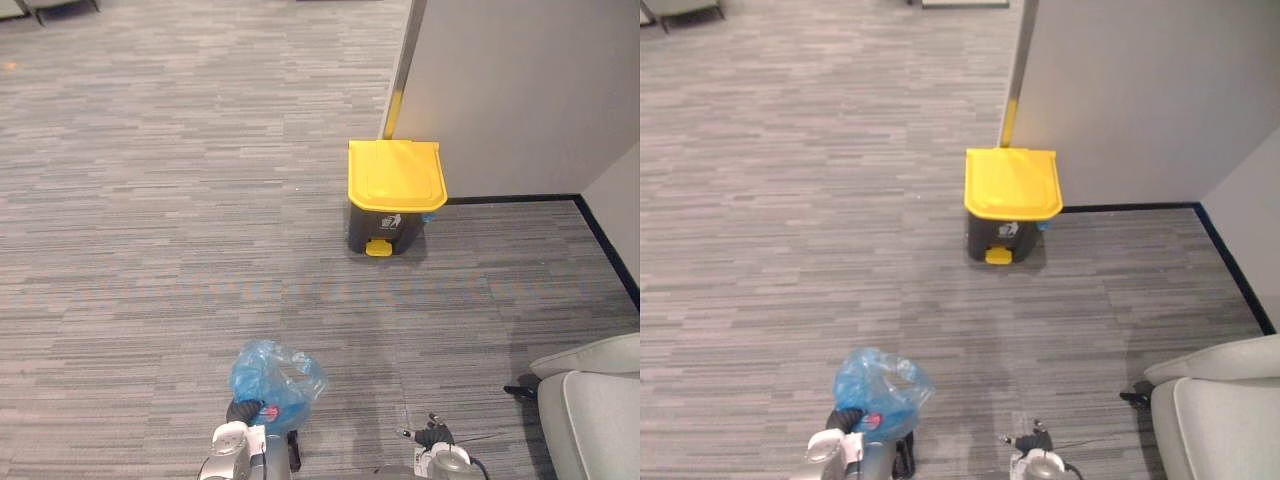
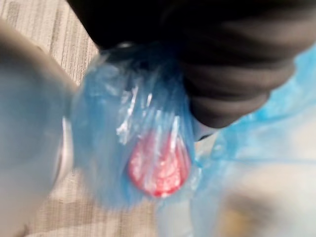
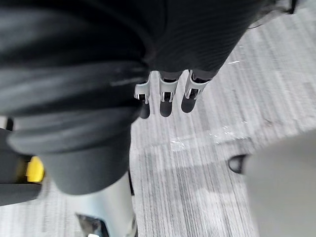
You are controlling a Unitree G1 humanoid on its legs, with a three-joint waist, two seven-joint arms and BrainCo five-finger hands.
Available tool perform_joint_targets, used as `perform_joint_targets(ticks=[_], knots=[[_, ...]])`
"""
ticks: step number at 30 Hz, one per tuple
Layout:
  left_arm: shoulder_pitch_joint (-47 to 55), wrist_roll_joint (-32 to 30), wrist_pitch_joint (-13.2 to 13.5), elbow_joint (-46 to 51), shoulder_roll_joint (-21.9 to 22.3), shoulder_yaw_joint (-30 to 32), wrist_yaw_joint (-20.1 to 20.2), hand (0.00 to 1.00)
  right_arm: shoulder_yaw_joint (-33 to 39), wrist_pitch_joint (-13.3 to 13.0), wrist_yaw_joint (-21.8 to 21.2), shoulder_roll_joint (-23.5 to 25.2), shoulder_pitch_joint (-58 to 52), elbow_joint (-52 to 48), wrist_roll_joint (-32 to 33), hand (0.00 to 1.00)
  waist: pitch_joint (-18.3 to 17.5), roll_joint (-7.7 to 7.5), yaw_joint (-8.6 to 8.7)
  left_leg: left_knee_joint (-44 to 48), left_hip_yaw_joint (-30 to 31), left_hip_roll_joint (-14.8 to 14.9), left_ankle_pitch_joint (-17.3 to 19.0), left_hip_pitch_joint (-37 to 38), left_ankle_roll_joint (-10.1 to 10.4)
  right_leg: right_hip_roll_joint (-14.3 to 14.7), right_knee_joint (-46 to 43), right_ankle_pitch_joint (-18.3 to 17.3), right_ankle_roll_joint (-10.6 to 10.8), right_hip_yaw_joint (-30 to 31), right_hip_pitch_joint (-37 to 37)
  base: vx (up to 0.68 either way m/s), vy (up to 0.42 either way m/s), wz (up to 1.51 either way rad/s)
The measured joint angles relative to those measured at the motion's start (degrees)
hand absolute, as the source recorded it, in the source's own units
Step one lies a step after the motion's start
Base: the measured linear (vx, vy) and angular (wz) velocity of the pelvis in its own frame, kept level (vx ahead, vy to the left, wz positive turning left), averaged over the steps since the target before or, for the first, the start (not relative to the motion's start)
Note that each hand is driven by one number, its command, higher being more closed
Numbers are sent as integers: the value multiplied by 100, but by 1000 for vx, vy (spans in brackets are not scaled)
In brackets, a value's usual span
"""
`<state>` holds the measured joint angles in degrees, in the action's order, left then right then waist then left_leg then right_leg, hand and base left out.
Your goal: Gather rubbish on tea table into small bin, then transfer packed bag to large trash can.
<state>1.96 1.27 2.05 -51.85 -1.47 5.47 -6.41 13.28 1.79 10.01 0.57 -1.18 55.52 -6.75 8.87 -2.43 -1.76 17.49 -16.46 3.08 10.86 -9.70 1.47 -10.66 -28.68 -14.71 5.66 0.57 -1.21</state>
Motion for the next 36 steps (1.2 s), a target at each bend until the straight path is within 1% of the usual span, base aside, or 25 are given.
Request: perform_joint_targets(ticks=[1, 2, 3, 4, 5, 7, 9, 10, 11, 12, 13, 15, 17, 18, 20, 21, 23, 24, 25, 26, 27, 28, 32, 33, 36], knots=[[24, 0, -4, -6, -23, -47, 0, 100, 0, -3, 0, -7, -5, -2, -2, 0, 4, 4, 9, -65, -52, -21, 45, 140, -16, -39, -456, 120, 165, 28, -181, 392, 194, -36], [72, 0, -11, -56, -85, -138, -2, 100, 0, -14, 0, -32, 12, -4, -2, 0, 33, 57, 95, -202, -125, -60, 160, 547, -64, -90, -1584, 181, 298, 32, -577, 325, 131, -13], [78, 0, -12, -87, -114, -171, -6, 100, -2, -14, -1, -36, 24, -4, -3, 0, 40, 68, 115, -270, -139, -73, 179, 671, -73, -102, -1864, 138, 257, 2, -683, 404, 120, -11], [98, 0, -15, -163, -206, -246, -27, 100, -60, -20, -8, -61, 58, -2, -2, 0, 44, 76, 130, -524, -171, -85, 189, 1076, -82, -98, -2374, -61, 28, -289, -1007, 416, 69, -10], [89, 2, -15, -176, -268, -246, -74, 100, -122, -30, -12, -84, 114, 0, -3, 0, 57, 108, 140, -756, -180, -38, 188, 1339, -81, -41, -2397, -212, -193, -656, -1287, 412, 45, -10], [94, 3, -17, -198, -330, -242, -109, 100, -140, -41, -19, -119, 205, -1, -1, 0, 89, 162, 157, -959, -201, 82, 188, 1598, -80, 104, -1974, -358, -387, -1144, -1670, 404, -35, -2], [93, 4, -23, -233, -354, -241, -109, 100, -183, -74, -26, -170, 304, -5, 0, 0, 134, 229, 198, -990, -196, 229, 188, 1745, -80, 288, -1219, -307, -436, -1437, -1984, 406, -106, 4], [105, 5, -23, -244, -360, -251, -107, 100, -239, -79, -28, -198, 331, -31, -4, 0, 153, 247, 223, -1082, -179, 276, 188, 1936, -79, 458, -393, 9, -463, -1520, -2092, 461, -153, 13], [127, 5, -21, -253, -428, -258, -101, 100, -297, -75, -29, -200, 281, -25, -8, 0, 113, 127, 240, -1115, -153, 158, 235, 2072, 14, 547, 506, 732, -558, -1420, -1982, 575, -176, 12], [83, 0, -33, -391, -314, -242, -105, 100, -261, -98, -38, -319, 310, -28, -6, 0, 170, 292, 233, -1107, -13, 315, 346, 2318, 195, 711, 455, 1242, -1083, -1332, -1919, 575, -155, 3], [85, -1, -15, -390, -253, -249, -76, 100, -270, -92, -36, -362, 349, -31, -9, 0, 128, 390, 227, -1008, 84, 404, 291, 2280, 283, 780, 400, 1066, -1115, -1343, -1911, 467, -133, -4], [2, -1, -6, -384, -134, -210, -80, 100, -206, -89, -36, -392, 344, -35, -6, 0, 136, 410, 249, -497, 229, 489, 118, 2109, 556, 778, 368, 769, -1167, -1421, -1819, 435, -197, 9], [-40, -1, -9, -331, 105, -106, -56, 100, -42, -57, -16, -324, 210, -28, 17, 0, 178, 429, 263, 1243, 435, 829, -152, 1546, 863, 868, 820, 632, -1223, -1526, -1103, 441, -197, 24], [-23, 0, -8, -278, 160, -87, -49, 100, -45, -51, -15, -318, 166, -35, 18, 0, 186, 417, 242, 1670, 425, 923, -71, 1423, 867, 903, 973, 620, -1229, -1529, -887, 347, -95, 8], [24, 2, 5, -24, 273, -74, 14, 100, -48, -54, -5, -273, 88, -80, 23, 0, 185, 378, 172, 2576, 131, 1126, 299, 977, 647, 958, 1390, 609, -1232, -1511, -253, 296, -41, -11], [44, 2, 4, 46, 288, -72, 28, 100, -42, -53, -4, -268, 104, -79, 36, 0, 158, 335, 149, 2508, -70, 1132, 455, 675, 502, 953, 1569, 605, -1221, -1415, -70, 260, -4, -28], [32, 0, 5, 82, 285, -22, 43, 100, -21, -56, -2, -258, 141, -78, 48, 0, 149, 331, 97, 1952, -172, 1069, 508, 369, 455, 911, 1666, 589, -1157, -1277, 22, 243, 66, -38], [19, -1, 6, 82, 275, -19, 44, 100, 13, -54, 1, -248, 129, -65, 48, 0, 158, 312, 96, 1232, -143, 897, 476, 219, 423, 815, 1707, 564, -1056, -1205, 87, 202, 114, -28], [17, -1, 7, 75, 275, -20, 44, 100, 25, -53, 9, -250, 115, -57, 48, 0, 160, 308, 98, 957, -116, 821, 424, 187, 415, 775, 1710, 551, -1022, -1181, 106, 196, 151, -28], [31, -1, 3, 41, 285, -40, 45, 100, 62, -48, 10, -303, 48, -15, 49, 0, 128, 362, 102, -35, 90, 584, 11, 191, 390, 734, 1758, 514, -867, -1077, 136, 148, 150, -27], [55, -4, 1, 24, 296, -41, 44, 100, 60, -39, 11, -334, 23, 7, 45, 0, 87, 441, 98, -340, 195, 551, -258, 182, 382, 770, 1772, 478, -797, -1022, 139, 213, 231, -57], [98, 1, 14, -42, 256, -37, 39, 100, 61, -16, 17, -384, 12, 106, 46, 0, 4, 568, 72, -490, 354, 514, -737, 208, 306, 828, 1731, 372, -624, -832, 172, 243, 215, -55], [78, -2, -1, -231, -34, -93, 27, 100, 58, -20, 7, -166, -19, 178, 41, 0, -114, 129, 118, -739, 84, 33, -374, 571, 94, 323, 1523, 134, -203, -514, 214, 243, 203, -31], [79, -2, -2, -233, -48, -103, 28, 100, 58, -18, 6, -159, -21, 179, 39, 0, -119, 115, 118, -743, 49, -2, -322, 605, 78, 281, 1428, 111, -167, -475, 207, 166, 157, -31], [154, -2, -23, -361, -211, -292, 9, 100, 48, -18, -4, -131, 24, 176, 7, 0, -110, 187, 139, -856, -231, -136, -172, 1066, -35, 84, 39, 108, 36, -328, -297, 254, 202, -32]])
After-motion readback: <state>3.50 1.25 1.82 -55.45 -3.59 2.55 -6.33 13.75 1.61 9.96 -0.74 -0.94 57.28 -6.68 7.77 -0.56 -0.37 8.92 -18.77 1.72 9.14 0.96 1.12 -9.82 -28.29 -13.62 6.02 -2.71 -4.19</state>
